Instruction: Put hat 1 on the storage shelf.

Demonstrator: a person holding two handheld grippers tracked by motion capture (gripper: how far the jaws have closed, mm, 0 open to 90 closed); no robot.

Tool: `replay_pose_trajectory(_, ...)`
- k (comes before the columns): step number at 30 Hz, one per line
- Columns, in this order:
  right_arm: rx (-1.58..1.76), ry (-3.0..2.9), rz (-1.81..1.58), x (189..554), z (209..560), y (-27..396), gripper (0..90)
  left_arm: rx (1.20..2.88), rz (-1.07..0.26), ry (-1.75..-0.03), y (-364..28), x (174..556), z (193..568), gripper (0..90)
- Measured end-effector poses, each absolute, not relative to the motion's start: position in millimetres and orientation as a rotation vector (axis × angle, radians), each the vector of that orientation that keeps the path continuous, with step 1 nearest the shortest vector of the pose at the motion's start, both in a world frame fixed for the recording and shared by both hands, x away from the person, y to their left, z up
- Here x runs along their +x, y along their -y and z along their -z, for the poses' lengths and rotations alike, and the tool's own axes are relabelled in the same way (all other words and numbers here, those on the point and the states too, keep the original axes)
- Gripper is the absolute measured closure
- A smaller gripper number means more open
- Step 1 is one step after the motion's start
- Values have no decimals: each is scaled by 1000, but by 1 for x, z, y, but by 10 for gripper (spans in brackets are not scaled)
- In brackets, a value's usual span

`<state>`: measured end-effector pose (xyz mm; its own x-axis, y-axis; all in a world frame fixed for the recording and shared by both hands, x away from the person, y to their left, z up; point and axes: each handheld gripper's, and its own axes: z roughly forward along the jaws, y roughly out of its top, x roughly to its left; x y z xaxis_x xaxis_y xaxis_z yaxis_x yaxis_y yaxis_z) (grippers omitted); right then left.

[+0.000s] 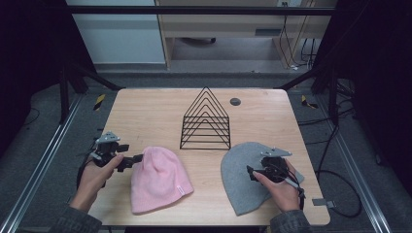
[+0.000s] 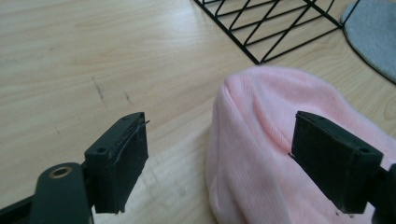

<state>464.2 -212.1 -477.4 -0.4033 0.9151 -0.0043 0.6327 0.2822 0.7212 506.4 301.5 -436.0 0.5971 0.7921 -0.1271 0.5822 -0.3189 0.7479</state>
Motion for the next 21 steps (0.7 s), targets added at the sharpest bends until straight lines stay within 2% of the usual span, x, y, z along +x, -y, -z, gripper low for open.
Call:
replay_pose_trajectory(4, 1396, -2129, -918, 464, 478, 213, 205, 2063, -360, -1096, -295, 515, 445, 272)
replay_pose_trajectory(8, 1395, -2136, -925, 466, 478, 213, 207, 2073, -353, -1090, -292, 514, 449, 317)
replay_pose_trajectory(9, 1396, -2136, -934, 465, 478, 213, 208, 2073, -343, -1089, -290, 515, 450, 373)
replay_pose_trajectory(11, 1394, -2135, -930, 465, 478, 213, 208, 2108, -326, -1086, -284, 517, 453, 387)
replay_pose_trajectory(14, 1390, -2133, -934, 464, 478, 213, 210, 2181, -351, -1110, -279, 519, 463, 493)
replay_pose_trajectory(20, 1389, -2136, -939, 464, 477, 212, 207, 2189, -282, -1108, -279, 518, 470, 561)
replay_pose_trajectory(21, 1388, -2136, -939, 464, 477, 211, 206, 2193, -273, -1095, -279, 517, 470, 599)
